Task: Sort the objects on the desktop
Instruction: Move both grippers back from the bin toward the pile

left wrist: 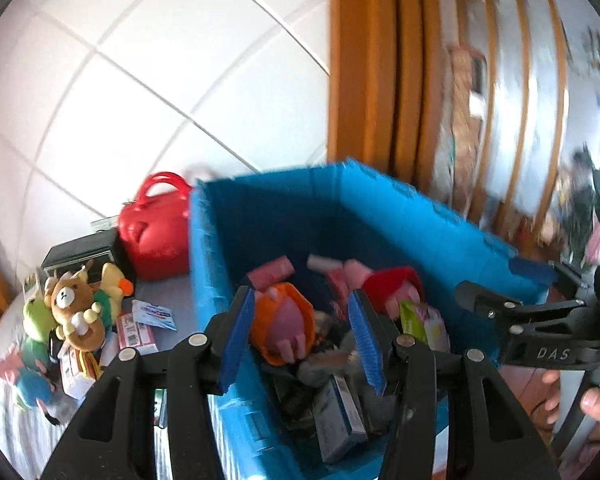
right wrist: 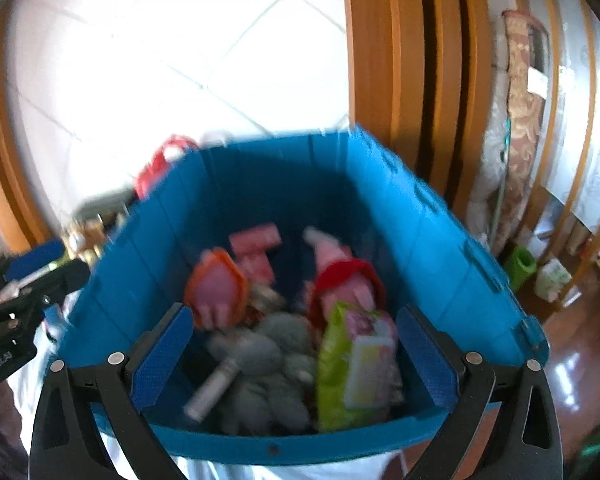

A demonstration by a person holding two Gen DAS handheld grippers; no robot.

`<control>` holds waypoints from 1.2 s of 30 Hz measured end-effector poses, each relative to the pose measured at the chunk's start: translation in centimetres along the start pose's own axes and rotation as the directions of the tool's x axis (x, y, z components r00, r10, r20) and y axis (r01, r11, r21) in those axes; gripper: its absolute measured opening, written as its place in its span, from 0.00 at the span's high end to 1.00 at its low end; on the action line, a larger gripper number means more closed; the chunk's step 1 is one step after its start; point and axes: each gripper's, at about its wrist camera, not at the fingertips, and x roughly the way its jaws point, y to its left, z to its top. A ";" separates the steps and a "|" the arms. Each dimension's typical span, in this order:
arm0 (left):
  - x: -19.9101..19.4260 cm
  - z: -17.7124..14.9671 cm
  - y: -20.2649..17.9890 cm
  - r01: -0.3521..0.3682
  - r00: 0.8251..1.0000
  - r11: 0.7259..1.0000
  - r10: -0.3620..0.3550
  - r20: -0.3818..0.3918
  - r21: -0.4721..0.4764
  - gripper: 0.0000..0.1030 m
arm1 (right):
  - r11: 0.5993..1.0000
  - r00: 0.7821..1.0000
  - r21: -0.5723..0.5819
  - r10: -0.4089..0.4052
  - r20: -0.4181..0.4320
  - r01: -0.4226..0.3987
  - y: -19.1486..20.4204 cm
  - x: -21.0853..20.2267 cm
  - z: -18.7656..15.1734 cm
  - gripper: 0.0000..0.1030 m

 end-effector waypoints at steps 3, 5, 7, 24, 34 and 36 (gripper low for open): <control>-1.5 -0.4 2.6 -0.036 0.999 0.999 0.036 0.039 -0.016 0.53 | 0.999 0.997 0.019 0.043 0.065 -0.044 1.9 -1.0 0.5 0.00; -2.4 -0.7 4.8 -0.093 0.994 0.995 0.095 0.058 -0.031 0.53 | 0.996 0.991 0.018 0.091 0.097 -0.093 3.6 -1.4 0.8 0.00; -3.1 -1.3 7.9 -0.121 0.991 0.990 0.125 0.052 -0.073 0.53 | 0.991 0.984 0.001 0.130 0.123 -0.131 5.8 -1.7 1.1 0.00; -5.8 -14.6 39.6 -0.347 0.932 0.877 0.282 -0.229 -0.333 0.53 | 0.921 0.918 -0.115 0.384 0.104 -0.372 31.8 2.3 -0.7 0.00; -7.7 -25.5 48.0 -0.553 0.782 0.755 0.326 -0.531 -0.352 0.53 | 0.827 0.841 -0.165 0.515 -0.164 -0.538 40.2 10.7 -7.3 0.00; -8.2 -26.2 48.7 -0.553 0.778 0.767 0.334 -0.532 -0.327 0.53 | 0.819 0.817 -0.122 0.521 -0.247 -0.560 41.3 12.5 -8.8 0.00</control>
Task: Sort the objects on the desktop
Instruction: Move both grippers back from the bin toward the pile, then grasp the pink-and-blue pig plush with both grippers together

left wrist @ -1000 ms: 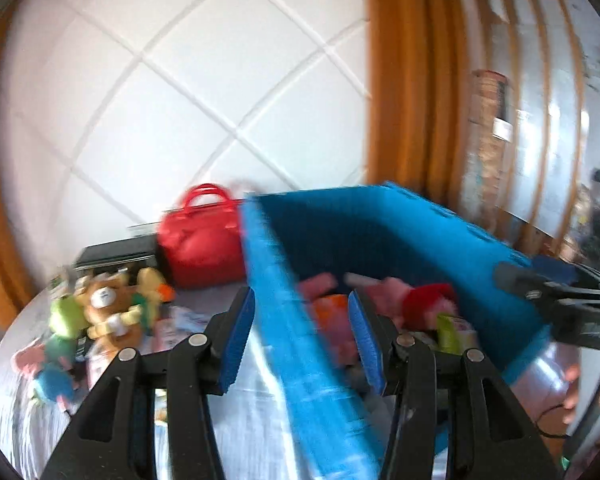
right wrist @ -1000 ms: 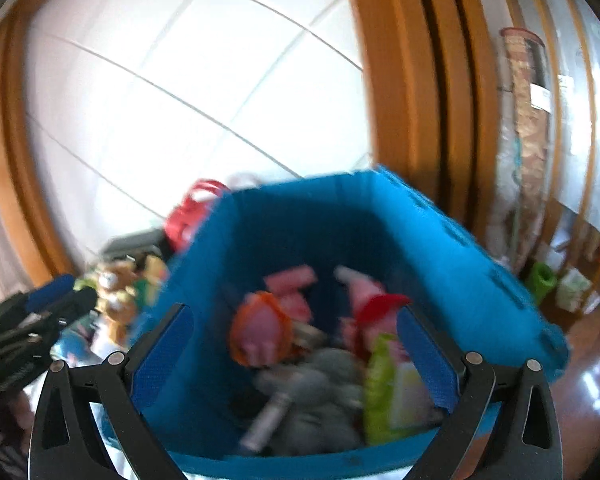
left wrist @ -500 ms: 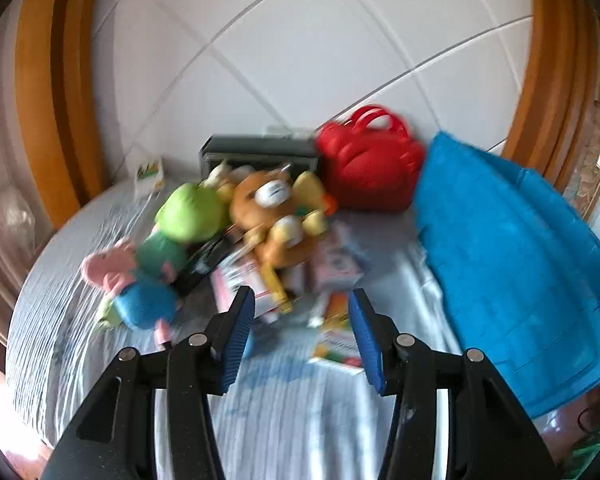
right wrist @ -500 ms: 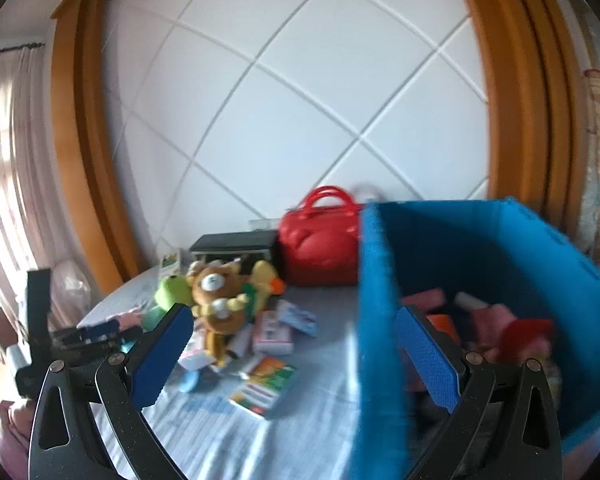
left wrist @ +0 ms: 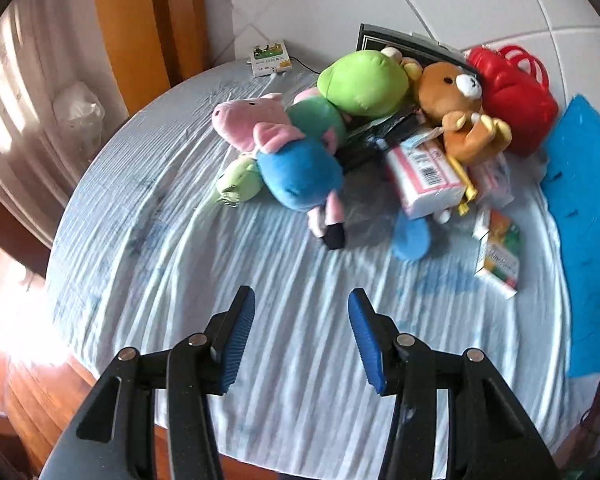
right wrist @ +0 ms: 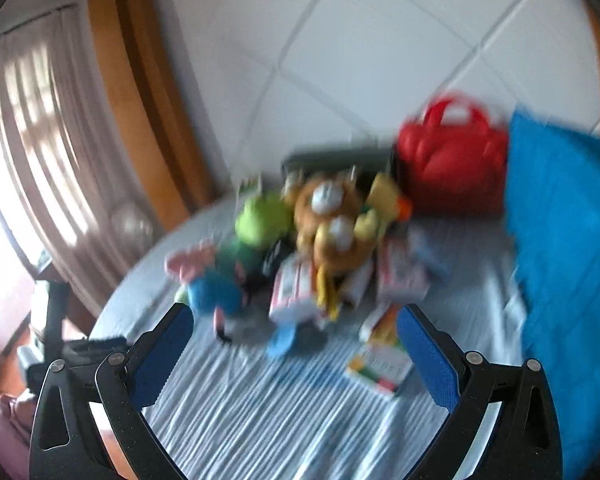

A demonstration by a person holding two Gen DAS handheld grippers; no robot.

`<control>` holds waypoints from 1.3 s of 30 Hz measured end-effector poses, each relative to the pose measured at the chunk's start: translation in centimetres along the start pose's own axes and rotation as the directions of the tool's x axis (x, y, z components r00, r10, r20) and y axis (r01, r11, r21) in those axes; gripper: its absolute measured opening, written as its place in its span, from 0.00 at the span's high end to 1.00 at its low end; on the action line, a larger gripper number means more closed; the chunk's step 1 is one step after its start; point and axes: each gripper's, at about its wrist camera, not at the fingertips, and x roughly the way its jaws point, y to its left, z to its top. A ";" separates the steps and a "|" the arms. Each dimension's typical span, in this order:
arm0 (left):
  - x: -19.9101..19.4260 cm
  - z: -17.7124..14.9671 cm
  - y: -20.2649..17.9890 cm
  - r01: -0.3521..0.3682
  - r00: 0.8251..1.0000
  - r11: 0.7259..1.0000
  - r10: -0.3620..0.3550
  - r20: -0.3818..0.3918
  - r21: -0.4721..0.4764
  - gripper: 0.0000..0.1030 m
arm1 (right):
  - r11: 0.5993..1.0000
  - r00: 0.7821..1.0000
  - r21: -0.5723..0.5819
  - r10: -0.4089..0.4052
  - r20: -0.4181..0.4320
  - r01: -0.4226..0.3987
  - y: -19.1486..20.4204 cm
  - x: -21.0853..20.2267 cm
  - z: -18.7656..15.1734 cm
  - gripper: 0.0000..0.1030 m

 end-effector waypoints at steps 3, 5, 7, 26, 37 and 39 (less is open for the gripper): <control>0.1 1.6 1.9 -0.048 0.998 0.997 0.045 0.052 0.059 0.53 | 0.999 0.994 0.049 0.020 -0.109 -0.015 0.7 3.4 -0.9 0.00; 0.5 3.6 3.2 -0.053 0.995 0.994 0.045 0.086 0.099 0.53 | 0.999 0.989 0.051 0.007 -0.150 0.000 1.8 5.1 -1.4 0.00; 2.0 6.8 4.3 -0.030 0.995 0.985 0.013 0.098 0.168 0.53 | 0.998 0.986 0.059 -0.014 -0.168 0.024 3.3 6.8 -1.7 0.00; 17.3 17.7 7.1 0.225 0.973 0.772 -0.211 -0.094 0.595 0.53 | 0.925 0.946 0.351 -0.025 -0.324 0.145 12.1 28.2 -2.9 0.00; 19.8 17.8 6.9 0.307 0.949 0.746 -0.285 -0.134 0.591 0.34 | 0.936 0.931 0.340 0.044 -0.364 0.089 10.8 34.8 -0.3 0.00; 20.4 18.1 7.0 0.323 0.945 0.751 -0.293 -0.148 0.576 0.32 | 0.937 0.925 0.335 0.038 -0.377 0.098 10.7 35.3 -0.2 0.00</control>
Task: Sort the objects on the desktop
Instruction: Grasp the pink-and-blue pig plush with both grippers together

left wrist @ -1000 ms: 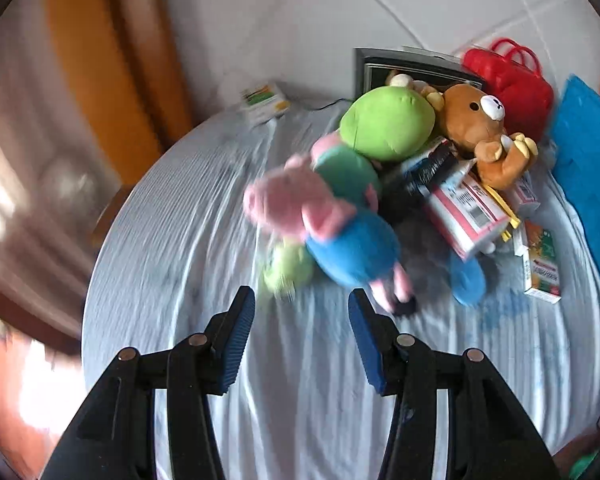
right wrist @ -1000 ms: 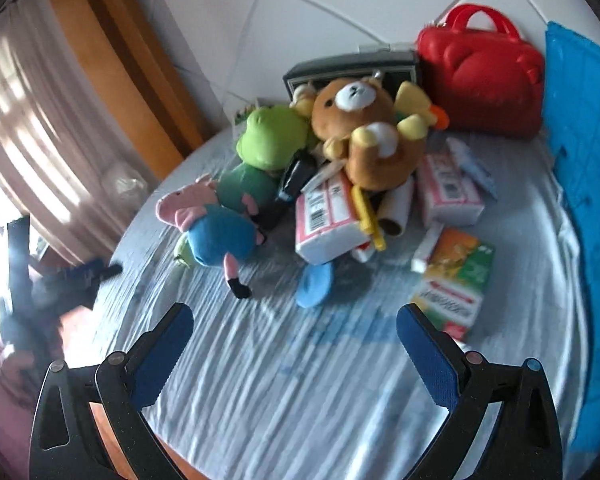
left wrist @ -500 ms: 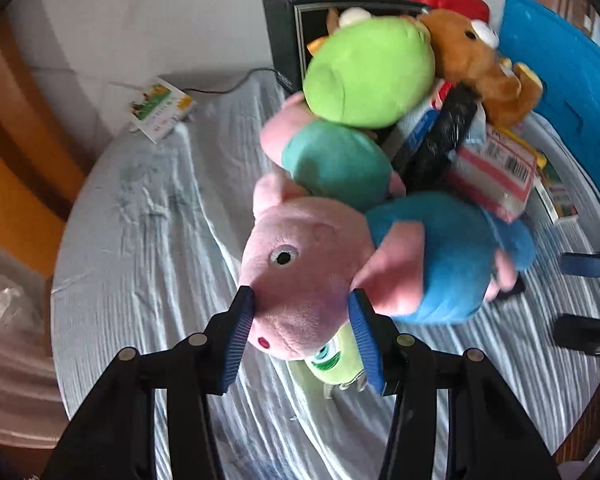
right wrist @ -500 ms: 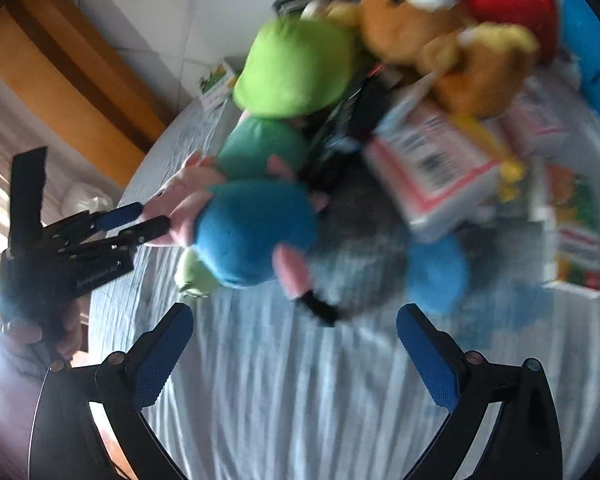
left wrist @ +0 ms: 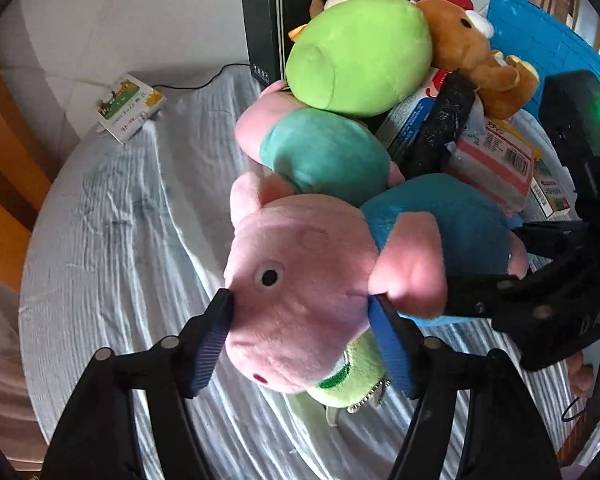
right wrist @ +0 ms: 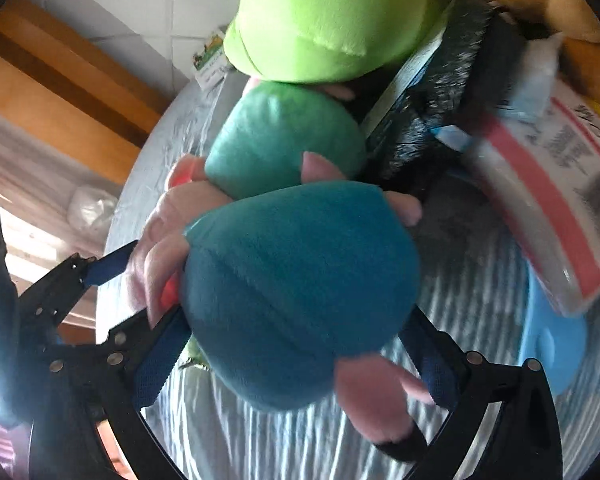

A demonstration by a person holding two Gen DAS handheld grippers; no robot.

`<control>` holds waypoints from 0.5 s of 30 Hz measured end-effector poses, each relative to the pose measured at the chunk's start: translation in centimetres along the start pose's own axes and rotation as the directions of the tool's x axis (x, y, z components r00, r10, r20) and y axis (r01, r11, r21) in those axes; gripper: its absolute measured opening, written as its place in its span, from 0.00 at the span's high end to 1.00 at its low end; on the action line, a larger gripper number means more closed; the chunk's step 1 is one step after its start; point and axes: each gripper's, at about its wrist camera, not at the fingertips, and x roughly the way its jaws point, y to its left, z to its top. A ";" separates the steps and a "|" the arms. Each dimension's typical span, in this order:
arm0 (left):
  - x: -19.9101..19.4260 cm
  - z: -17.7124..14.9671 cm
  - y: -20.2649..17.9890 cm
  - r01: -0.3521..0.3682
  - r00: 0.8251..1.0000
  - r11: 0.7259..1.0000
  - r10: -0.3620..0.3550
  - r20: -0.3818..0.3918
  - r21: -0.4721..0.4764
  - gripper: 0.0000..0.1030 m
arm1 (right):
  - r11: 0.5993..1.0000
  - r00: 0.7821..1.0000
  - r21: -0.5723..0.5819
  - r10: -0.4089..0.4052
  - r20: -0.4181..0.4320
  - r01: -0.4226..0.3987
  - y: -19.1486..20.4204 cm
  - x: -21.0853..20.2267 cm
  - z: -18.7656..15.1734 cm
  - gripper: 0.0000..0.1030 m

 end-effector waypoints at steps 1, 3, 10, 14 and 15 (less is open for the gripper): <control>0.5 0.1 0.4 0.019 1.000 1.000 -0.019 -0.010 -0.023 0.28 | 1.000 1.000 -0.009 -0.007 0.003 0.007 0.1 -0.1 0.0 0.05; 1.3 0.0 1.1 0.057 0.998 0.996 -0.059 -0.030 -0.064 0.22 | 0.999 1.000 -0.025 -0.021 0.001 0.021 0.3 -0.3 -0.1 0.10; 0.4 -0.6 -0.9 0.070 0.998 0.997 -0.070 0.007 -0.039 0.38 | 0.994 0.998 -0.087 -0.062 0.016 0.063 0.8 -2.3 -0.8 0.18; -2.4 -1.0 -1.3 0.065 0.996 0.996 -0.061 0.069 -0.066 0.38 | 0.994 0.998 -0.104 -0.037 0.047 0.041 1.2 -4.9 -1.2 0.18; -3.2 -1.1 -1.5 0.062 0.995 0.996 -0.056 0.088 -0.065 0.38 | 0.993 0.998 -0.113 -0.031 0.060 0.037 1.3 -5.8 -1.3 0.18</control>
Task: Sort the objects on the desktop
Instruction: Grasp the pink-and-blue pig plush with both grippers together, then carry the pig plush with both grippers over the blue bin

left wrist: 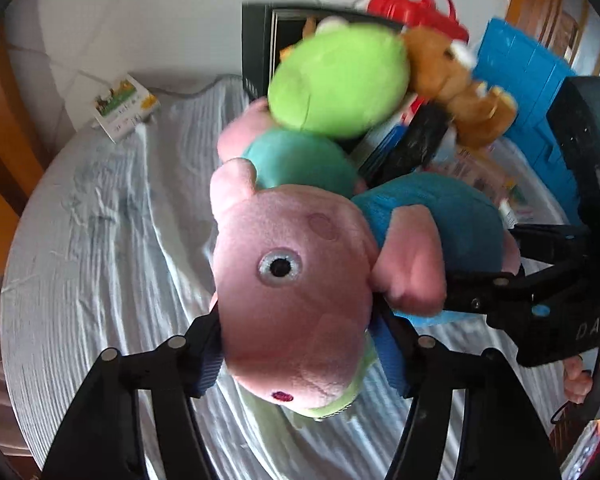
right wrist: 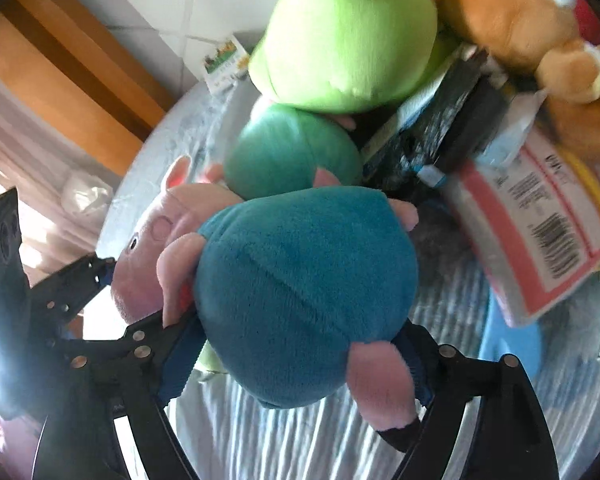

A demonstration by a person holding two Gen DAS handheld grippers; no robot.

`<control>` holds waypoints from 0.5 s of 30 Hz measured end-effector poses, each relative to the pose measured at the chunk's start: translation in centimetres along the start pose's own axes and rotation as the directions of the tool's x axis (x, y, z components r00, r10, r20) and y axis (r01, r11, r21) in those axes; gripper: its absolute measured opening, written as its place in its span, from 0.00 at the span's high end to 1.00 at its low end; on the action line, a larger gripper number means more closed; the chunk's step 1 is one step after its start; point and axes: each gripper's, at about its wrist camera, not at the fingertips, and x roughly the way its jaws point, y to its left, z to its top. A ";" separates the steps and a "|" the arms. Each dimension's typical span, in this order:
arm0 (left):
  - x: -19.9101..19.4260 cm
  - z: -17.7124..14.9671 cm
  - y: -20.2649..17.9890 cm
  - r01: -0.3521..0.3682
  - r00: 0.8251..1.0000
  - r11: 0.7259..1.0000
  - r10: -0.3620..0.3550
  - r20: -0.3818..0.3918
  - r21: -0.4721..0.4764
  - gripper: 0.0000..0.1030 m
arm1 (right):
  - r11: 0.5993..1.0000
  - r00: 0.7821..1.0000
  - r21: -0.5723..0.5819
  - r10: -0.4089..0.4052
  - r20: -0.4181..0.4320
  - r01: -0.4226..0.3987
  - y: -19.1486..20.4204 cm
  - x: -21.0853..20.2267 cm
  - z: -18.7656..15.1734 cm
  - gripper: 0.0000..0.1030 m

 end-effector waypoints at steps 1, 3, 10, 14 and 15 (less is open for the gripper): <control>-1.1 0.4 -0.4 -0.008 1.000 1.000 0.007 0.028 0.009 0.38 | 1.000 1.000 -0.011 0.001 0.016 -0.001 0.2 -0.9 0.0 0.18; -2.5 1.0 -1.2 -0.016 0.998 1.000 0.014 0.060 0.026 0.38 | 0.999 0.999 -0.034 -0.001 0.043 0.002 0.5 -3.0 0.0 0.18; -8.6 3.8 -7.2 -0.020 0.977 0.997 0.004 0.215 0.073 0.38 | 0.997 0.985 -0.074 -0.024 0.170 0.037 0.0 -12.6 -0.4 0.18; -11.0 5.5 -11.4 0.010 0.958 0.995 -0.039 0.283 0.101 0.38 | 0.993 0.966 -0.078 -0.068 0.248 0.090 -1.4 -18.9 -0.9 0.17; -11.5 5.9 -12.5 0.019 0.954 0.993 -0.051 0.294 0.112 0.38 | 0.992 0.960 -0.074 -0.080 0.267 0.103 -1.9 -20.4 -1.1 0.17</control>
